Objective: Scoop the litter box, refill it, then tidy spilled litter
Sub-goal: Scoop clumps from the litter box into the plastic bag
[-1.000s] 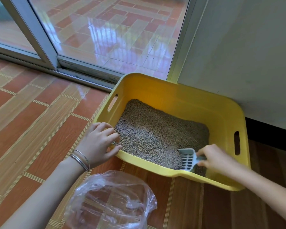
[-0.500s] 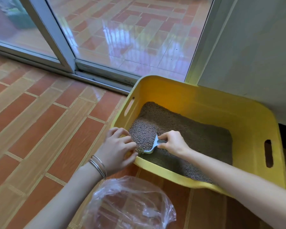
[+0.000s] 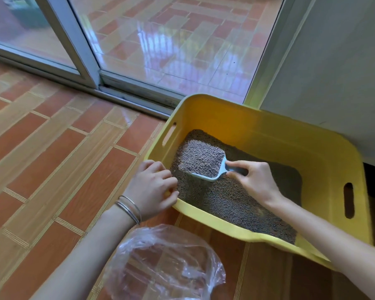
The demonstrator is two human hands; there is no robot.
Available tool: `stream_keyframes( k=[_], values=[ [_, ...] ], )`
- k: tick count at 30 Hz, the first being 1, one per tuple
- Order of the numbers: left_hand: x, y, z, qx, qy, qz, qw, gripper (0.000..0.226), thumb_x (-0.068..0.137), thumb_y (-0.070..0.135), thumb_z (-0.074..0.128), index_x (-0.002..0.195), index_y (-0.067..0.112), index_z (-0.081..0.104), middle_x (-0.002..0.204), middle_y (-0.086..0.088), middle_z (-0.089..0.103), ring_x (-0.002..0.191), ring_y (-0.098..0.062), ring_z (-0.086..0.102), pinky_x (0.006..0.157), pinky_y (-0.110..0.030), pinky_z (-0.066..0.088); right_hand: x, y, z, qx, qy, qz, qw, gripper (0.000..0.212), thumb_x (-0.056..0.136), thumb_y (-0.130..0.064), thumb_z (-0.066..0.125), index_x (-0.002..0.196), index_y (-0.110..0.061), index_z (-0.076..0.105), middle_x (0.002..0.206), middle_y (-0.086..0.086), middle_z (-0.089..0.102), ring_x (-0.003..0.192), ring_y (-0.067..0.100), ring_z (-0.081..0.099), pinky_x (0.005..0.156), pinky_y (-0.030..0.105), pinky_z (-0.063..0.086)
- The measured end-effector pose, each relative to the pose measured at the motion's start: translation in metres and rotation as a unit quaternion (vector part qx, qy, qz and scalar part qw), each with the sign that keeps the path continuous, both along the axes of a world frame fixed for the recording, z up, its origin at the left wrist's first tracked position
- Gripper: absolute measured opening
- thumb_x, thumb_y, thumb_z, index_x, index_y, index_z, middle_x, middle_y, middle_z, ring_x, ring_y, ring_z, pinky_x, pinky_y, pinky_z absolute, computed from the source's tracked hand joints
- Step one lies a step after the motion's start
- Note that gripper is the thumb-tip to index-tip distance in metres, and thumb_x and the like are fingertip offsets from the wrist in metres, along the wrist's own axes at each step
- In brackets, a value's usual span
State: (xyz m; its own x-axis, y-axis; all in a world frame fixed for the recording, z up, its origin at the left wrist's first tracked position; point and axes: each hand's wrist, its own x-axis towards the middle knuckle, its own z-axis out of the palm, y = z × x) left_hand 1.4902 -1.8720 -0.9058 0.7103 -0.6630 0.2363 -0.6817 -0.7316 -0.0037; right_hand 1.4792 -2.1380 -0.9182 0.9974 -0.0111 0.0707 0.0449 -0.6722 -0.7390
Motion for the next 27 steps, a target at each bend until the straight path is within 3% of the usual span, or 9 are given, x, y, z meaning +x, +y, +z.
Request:
stream_keyframes(
  k=[10,16,19,24,27],
  values=[
    [0.002,-0.003,0.000,0.027,-0.028,0.012,0.999,0.031,0.077,0.039,0.043,0.054,0.023,0.056,0.055,0.008,0.053,0.060,-0.020,0.051,0.077,-0.035,0.034,-0.024,-0.026,0.011,-0.020,-0.041,0.016,0.999,0.034,0.071,-0.006,0.077,0.104,-0.010,0.071,0.096,0.000,0.072,0.084,-0.001,0.066,0.079,0.009,0.049],
    [0.006,-0.003,-0.001,0.044,-0.037,0.005,0.998,0.037,0.079,0.046,0.041,0.054,0.025,0.058,0.054,0.009,0.054,0.059,-0.017,0.051,0.074,-0.033,0.034,-0.030,-0.035,0.017,-0.030,-0.055,0.003,0.998,0.035,0.070,-0.008,0.079,0.104,-0.014,0.071,0.094,-0.005,0.071,0.085,-0.003,0.063,0.075,0.001,0.042],
    [0.014,-0.010,0.000,0.039,-0.034,-0.009,0.999,0.043,0.082,0.053,0.037,0.054,0.027,0.057,0.053,0.011,0.052,0.059,-0.015,0.050,0.070,-0.034,0.041,-0.031,-0.040,0.015,-0.038,-0.051,-0.017,0.998,0.041,0.071,-0.011,0.079,0.110,-0.014,0.068,0.095,-0.008,0.068,0.085,0.003,0.064,0.077,0.001,0.043],
    [0.026,-0.028,0.002,0.022,-0.028,-0.024,0.999,0.052,0.086,0.058,0.028,0.058,0.026,0.058,0.057,0.011,0.056,0.064,-0.015,0.050,0.069,-0.035,0.042,-0.033,-0.053,0.015,-0.077,-0.069,-0.026,0.994,0.042,0.073,-0.011,0.077,0.113,-0.009,0.066,0.105,0.001,0.069,0.094,0.011,0.063,0.082,0.017,0.047],
    [0.030,-0.036,0.000,0.016,-0.035,-0.033,0.999,0.048,0.086,0.057,0.030,0.058,0.026,0.055,0.057,0.010,0.055,0.064,-0.016,0.050,0.068,-0.035,0.043,-0.035,-0.059,0.016,-0.084,-0.071,-0.030,0.993,0.041,0.074,-0.012,0.076,0.113,-0.011,0.066,0.100,-0.001,0.069,0.089,0.008,0.061,0.077,0.009,0.042]
  ],
)
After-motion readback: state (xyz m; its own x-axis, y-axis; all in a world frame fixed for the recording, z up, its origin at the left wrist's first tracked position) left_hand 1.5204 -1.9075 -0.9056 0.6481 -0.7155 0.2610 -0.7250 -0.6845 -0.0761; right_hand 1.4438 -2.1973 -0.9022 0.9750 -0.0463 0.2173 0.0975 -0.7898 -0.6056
